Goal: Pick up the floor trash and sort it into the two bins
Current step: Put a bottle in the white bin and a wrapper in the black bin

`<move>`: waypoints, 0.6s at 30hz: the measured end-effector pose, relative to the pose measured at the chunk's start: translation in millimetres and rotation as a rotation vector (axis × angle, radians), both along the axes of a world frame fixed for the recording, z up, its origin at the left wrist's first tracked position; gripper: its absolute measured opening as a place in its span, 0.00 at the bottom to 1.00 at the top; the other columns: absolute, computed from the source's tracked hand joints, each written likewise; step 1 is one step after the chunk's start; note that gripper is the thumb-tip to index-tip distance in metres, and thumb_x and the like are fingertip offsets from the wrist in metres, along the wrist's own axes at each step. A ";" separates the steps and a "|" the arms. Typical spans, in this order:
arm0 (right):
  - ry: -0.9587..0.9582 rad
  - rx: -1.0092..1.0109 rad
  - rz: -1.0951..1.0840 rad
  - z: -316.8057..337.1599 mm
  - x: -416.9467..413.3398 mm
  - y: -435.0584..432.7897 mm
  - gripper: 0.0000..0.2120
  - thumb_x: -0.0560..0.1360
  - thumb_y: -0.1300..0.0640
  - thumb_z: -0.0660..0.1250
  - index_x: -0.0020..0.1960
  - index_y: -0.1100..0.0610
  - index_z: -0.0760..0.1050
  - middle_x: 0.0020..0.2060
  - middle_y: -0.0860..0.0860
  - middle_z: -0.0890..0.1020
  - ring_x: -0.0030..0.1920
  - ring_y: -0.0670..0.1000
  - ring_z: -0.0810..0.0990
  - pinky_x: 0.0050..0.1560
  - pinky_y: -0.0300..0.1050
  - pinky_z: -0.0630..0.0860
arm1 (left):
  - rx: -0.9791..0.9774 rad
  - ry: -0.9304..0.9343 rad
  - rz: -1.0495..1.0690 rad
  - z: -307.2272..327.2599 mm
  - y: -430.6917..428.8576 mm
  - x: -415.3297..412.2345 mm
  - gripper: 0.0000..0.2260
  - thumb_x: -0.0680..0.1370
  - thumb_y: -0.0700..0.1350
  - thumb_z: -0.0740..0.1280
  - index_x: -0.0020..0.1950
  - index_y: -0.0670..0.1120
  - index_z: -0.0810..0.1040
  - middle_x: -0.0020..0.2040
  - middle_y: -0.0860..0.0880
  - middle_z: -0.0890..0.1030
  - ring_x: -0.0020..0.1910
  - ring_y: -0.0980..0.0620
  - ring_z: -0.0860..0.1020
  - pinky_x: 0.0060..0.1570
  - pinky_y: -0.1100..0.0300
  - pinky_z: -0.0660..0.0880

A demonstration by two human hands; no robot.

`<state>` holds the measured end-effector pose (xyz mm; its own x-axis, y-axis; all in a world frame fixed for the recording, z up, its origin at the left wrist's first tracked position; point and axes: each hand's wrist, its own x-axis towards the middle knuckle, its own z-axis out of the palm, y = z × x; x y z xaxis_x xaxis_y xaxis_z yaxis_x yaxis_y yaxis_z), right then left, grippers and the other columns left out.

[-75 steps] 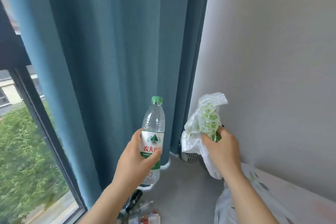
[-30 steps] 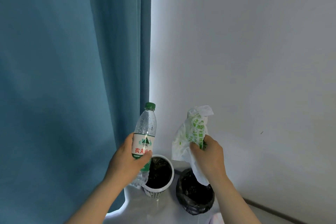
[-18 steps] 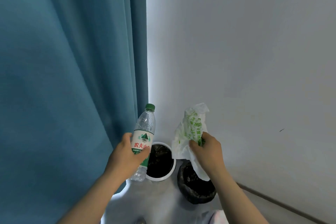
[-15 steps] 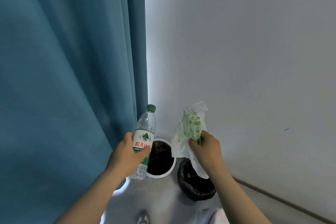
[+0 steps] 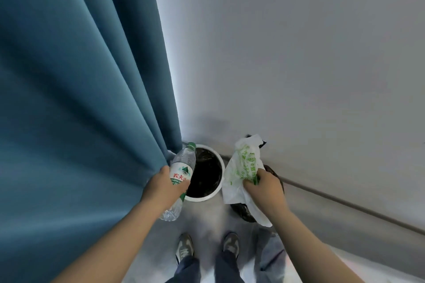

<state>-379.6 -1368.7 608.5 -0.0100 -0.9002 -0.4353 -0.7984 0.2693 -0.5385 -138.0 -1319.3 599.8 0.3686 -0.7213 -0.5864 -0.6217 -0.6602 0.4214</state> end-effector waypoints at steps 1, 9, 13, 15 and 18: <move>0.020 0.019 0.002 -13.0 -2.3 -5.0 0.12 0.72 0.58 0.64 0.33 0.54 0.65 0.29 0.48 0.71 0.31 0.48 0.68 0.30 0.41 0.63 | 0.034 -0.002 -0.005 -17.0 -5.9 -1.6 0.22 0.72 0.59 0.69 0.56 0.45 0.71 0.52 0.46 0.78 0.49 0.44 0.77 0.47 0.54 0.76; 0.078 0.137 -0.002 -132.7 -15.8 -35.4 0.07 0.74 0.56 0.65 0.41 0.58 0.70 0.35 0.53 0.78 0.39 0.56 0.78 0.40 0.50 0.74 | 0.203 -0.086 0.001 -147.8 -36.4 -11.9 0.24 0.71 0.59 0.69 0.59 0.47 0.70 0.55 0.45 0.77 0.50 0.43 0.78 0.44 0.55 0.73; 0.086 0.172 0.011 -182.0 -20.3 -47.9 0.07 0.75 0.56 0.64 0.44 0.60 0.72 0.38 0.54 0.79 0.41 0.56 0.78 0.42 0.51 0.76 | 0.295 -0.084 -0.004 -203.0 -44.2 -12.0 0.24 0.70 0.58 0.70 0.58 0.46 0.69 0.54 0.45 0.77 0.49 0.44 0.77 0.44 0.56 0.74; 0.102 0.181 0.018 -206.0 -24.9 -53.8 0.08 0.75 0.55 0.65 0.46 0.60 0.72 0.39 0.54 0.80 0.42 0.56 0.79 0.43 0.52 0.77 | 0.315 -0.066 -0.002 -227.8 -48.8 -14.8 0.23 0.69 0.57 0.70 0.58 0.46 0.70 0.54 0.45 0.77 0.49 0.44 0.77 0.44 0.56 0.74; 0.123 0.191 0.030 -236.4 -30.1 -60.1 0.08 0.75 0.55 0.65 0.47 0.60 0.73 0.40 0.54 0.80 0.43 0.56 0.79 0.44 0.52 0.78 | 0.318 -0.057 0.003 -259.9 -54.9 -17.7 0.23 0.69 0.56 0.71 0.57 0.46 0.70 0.53 0.45 0.77 0.48 0.44 0.77 0.44 0.56 0.74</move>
<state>-409.8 -1428.7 372.2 -0.0482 -0.8021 -0.5952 -0.8639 0.3326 -0.3783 -155.7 -1374.2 339.9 0.4091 -0.5039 -0.7607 -0.6366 -0.7549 0.1577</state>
